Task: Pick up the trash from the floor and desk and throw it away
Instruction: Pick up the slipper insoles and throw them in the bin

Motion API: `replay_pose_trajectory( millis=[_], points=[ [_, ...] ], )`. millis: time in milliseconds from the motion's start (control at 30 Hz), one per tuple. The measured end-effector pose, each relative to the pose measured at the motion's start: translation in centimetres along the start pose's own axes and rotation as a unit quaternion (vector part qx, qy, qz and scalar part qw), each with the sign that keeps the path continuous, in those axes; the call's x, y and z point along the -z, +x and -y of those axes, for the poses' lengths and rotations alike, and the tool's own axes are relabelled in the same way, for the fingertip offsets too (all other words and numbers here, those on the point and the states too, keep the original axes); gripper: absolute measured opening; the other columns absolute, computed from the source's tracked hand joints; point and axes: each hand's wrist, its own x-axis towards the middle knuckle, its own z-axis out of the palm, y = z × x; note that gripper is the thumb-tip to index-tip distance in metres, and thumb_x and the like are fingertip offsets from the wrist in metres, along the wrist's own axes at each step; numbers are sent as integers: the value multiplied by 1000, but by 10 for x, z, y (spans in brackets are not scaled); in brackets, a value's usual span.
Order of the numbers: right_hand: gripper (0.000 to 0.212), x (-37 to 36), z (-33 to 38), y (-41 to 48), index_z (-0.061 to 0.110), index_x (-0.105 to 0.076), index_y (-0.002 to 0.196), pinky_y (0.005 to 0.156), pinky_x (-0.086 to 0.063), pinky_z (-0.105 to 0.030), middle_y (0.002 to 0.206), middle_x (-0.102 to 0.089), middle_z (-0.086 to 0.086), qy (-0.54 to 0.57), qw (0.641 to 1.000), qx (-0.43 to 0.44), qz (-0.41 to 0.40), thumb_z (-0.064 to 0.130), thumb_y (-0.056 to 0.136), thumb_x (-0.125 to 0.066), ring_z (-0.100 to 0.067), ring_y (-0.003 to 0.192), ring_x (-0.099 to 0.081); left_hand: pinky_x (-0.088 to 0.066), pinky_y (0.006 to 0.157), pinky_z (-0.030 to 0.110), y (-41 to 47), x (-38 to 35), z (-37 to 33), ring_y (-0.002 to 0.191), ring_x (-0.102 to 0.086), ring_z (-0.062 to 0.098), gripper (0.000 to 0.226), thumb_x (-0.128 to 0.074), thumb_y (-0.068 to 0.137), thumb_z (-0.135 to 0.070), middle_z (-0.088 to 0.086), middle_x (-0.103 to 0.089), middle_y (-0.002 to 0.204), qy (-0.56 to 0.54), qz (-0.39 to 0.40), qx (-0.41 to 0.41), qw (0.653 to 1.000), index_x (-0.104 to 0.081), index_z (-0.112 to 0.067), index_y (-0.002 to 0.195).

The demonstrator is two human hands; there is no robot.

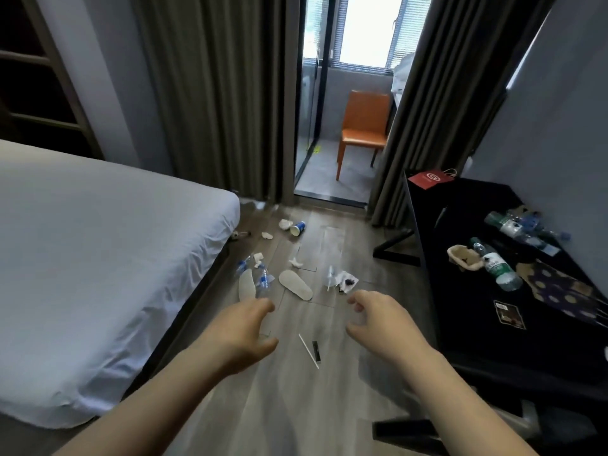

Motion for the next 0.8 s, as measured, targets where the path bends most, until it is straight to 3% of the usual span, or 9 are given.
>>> replay_pose_trajectory(
  millis=[233,600,800],
  points=[
    [45,-34,19,117,25,-56,125,87,-45,-27,117,-60,6,1,999,-15,31,27,80,-58,-14,109,-55,-44,98,26,102,12,72,118,-51,10,57,-61,86,-45,-5,-52,133,-3,22,-4,1000,-42,-25,137],
    [44,-90,71,277,24,-56,125,84,-44,-27,118,-60,4,10,992,-108,67,26,81,-58,-16,110,-55,-46,95,31,266,48,199,115,-55,15,56,-61,84,-43,-2,-54,130,-1,67,-34,997,-45,-24,134],
    [46,-114,80,332,24,-54,129,88,-43,-27,124,-59,3,-7,985,-137,106,26,83,-56,-16,115,-54,-44,90,24,324,49,240,112,-56,12,55,-62,83,-44,-4,-56,127,-25,87,-44,995,-47,-26,132]
  ],
)
